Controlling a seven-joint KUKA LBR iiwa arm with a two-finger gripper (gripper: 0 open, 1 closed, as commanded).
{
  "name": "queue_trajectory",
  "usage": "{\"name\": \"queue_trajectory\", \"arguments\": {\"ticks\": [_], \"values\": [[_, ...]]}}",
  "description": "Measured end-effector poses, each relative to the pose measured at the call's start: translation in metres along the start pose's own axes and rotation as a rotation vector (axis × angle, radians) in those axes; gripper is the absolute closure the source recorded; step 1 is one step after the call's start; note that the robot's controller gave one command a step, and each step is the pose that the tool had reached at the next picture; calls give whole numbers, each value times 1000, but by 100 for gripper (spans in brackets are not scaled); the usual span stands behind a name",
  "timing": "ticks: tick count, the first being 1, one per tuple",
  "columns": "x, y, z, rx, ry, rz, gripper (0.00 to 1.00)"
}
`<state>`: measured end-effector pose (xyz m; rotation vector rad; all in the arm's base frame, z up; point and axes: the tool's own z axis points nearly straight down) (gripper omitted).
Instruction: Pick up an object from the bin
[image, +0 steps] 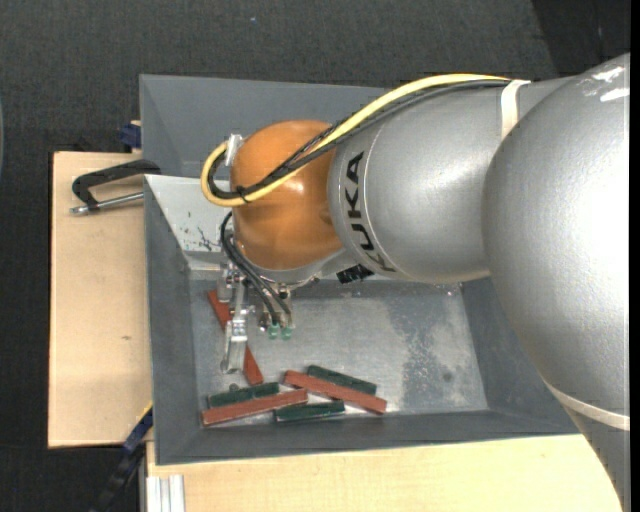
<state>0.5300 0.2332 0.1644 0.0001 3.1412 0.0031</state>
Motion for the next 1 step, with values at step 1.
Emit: {"name": "queue_trajectory", "arguments": {"ticks": [1], "values": [[-24, -13, 66, -2, -4, 320, 0]]}}
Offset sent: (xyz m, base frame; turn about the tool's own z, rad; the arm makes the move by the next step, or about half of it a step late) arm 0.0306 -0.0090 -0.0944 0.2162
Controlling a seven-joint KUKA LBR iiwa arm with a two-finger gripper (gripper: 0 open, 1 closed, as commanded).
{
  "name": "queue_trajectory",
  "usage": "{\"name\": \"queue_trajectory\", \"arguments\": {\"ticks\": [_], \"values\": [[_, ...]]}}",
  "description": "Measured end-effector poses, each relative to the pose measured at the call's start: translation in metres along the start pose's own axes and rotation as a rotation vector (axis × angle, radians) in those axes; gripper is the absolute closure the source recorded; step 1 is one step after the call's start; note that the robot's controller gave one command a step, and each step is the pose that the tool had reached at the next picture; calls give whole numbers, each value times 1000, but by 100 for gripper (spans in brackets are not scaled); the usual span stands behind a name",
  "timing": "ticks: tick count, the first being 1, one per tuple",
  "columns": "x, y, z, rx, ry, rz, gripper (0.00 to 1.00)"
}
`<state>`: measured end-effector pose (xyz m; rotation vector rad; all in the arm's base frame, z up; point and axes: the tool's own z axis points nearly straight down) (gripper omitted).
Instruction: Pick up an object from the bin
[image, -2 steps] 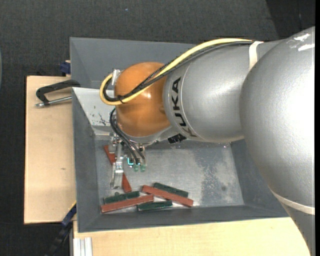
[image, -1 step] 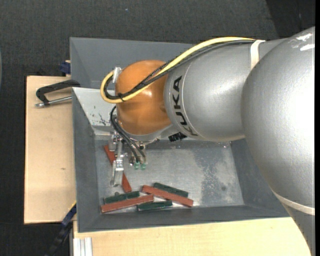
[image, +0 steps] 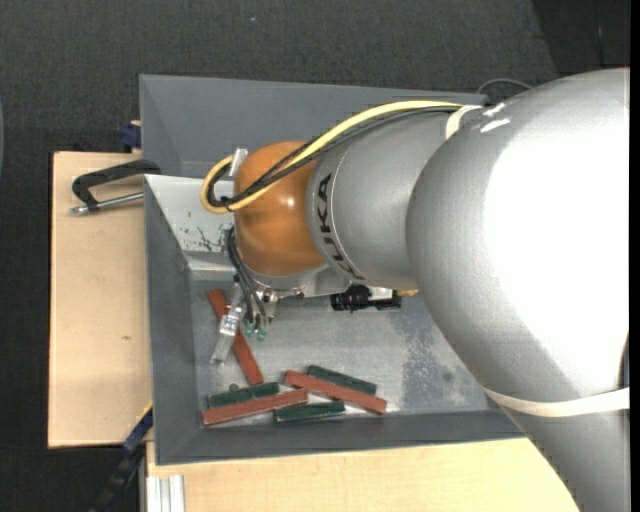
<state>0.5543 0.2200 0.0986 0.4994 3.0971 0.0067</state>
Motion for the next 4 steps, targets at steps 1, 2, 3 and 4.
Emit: {"name": "queue_trajectory", "arguments": {"ticks": [1, 2, 3, 4], "values": [[-3, 5, 25, 3, 2, -55, 0], [-4, -4, 27, 4, 5, 90, 0], [-3, 4, 24, 2, 1, -53, 0], [-5, -4, 25, 5, 3, 89, 100]]}}
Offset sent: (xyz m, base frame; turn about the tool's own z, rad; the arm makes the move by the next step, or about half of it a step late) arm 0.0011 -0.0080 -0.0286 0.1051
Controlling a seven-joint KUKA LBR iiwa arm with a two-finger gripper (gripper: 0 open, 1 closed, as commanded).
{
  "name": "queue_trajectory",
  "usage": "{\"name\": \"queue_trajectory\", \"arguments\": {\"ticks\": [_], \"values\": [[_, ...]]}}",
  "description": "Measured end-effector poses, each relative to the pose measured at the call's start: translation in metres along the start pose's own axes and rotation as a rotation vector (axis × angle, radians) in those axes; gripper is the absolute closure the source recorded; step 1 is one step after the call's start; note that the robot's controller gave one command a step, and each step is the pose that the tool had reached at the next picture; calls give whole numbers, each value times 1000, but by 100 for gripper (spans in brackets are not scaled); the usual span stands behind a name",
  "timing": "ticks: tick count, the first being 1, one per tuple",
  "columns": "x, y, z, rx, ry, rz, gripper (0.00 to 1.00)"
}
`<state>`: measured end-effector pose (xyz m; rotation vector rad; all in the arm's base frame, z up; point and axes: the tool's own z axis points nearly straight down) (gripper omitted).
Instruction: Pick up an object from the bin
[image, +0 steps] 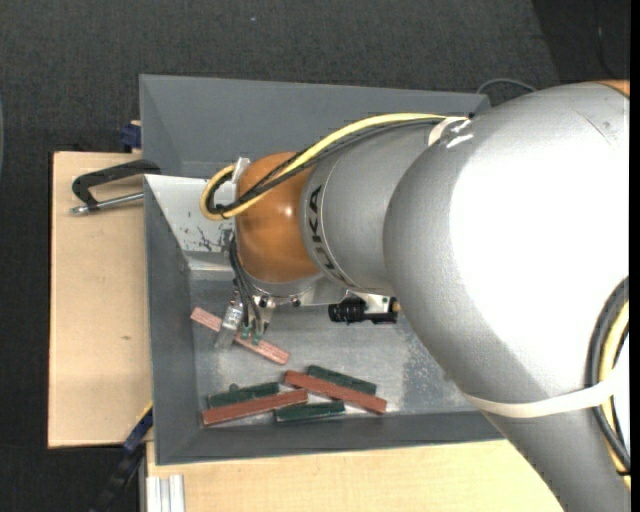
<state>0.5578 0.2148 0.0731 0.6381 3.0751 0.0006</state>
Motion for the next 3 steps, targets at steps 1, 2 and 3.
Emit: {"name": "queue_trajectory", "arguments": {"ticks": [1, 2, 3], "values": [[0, 0, 0, 0, 0, 0, 100], [0, -1, -2, 1, 1, 0, 100], [1, 0, -13, -1, 1, 0, 100]]}}
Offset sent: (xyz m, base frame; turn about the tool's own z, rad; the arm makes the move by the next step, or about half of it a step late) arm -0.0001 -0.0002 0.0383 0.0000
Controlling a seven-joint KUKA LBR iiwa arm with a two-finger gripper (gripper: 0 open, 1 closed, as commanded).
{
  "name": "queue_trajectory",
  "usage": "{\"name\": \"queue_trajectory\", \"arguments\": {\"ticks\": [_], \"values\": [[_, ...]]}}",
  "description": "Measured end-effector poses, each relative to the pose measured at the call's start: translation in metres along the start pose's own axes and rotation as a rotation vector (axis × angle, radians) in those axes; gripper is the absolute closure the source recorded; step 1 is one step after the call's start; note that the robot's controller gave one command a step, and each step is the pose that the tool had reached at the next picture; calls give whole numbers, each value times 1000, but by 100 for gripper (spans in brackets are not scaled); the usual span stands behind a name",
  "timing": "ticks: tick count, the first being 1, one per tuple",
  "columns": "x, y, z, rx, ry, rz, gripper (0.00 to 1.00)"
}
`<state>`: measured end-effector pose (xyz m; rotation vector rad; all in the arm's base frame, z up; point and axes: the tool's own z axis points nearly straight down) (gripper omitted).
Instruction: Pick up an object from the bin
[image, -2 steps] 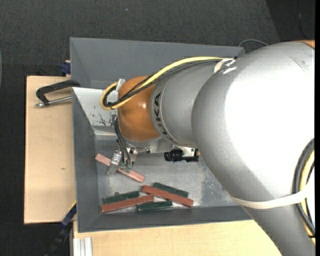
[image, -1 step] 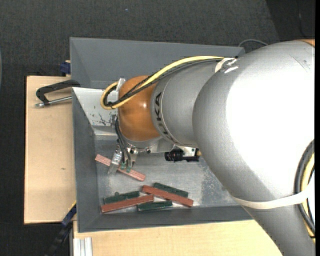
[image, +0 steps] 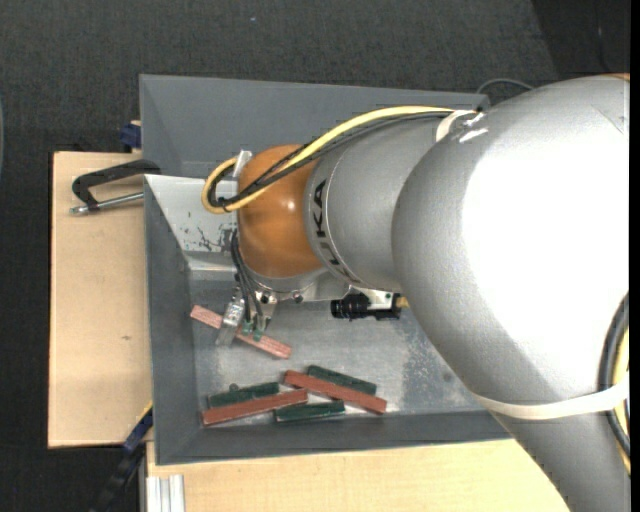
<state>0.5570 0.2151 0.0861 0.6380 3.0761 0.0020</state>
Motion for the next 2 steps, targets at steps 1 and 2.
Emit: {"name": "queue_trajectory", "arguments": {"ticks": [1, 2], "values": [[-1, 1, -8, -3, -2, 0, 100], [0, 0, -17, 0, 1, -1, 100]]}}
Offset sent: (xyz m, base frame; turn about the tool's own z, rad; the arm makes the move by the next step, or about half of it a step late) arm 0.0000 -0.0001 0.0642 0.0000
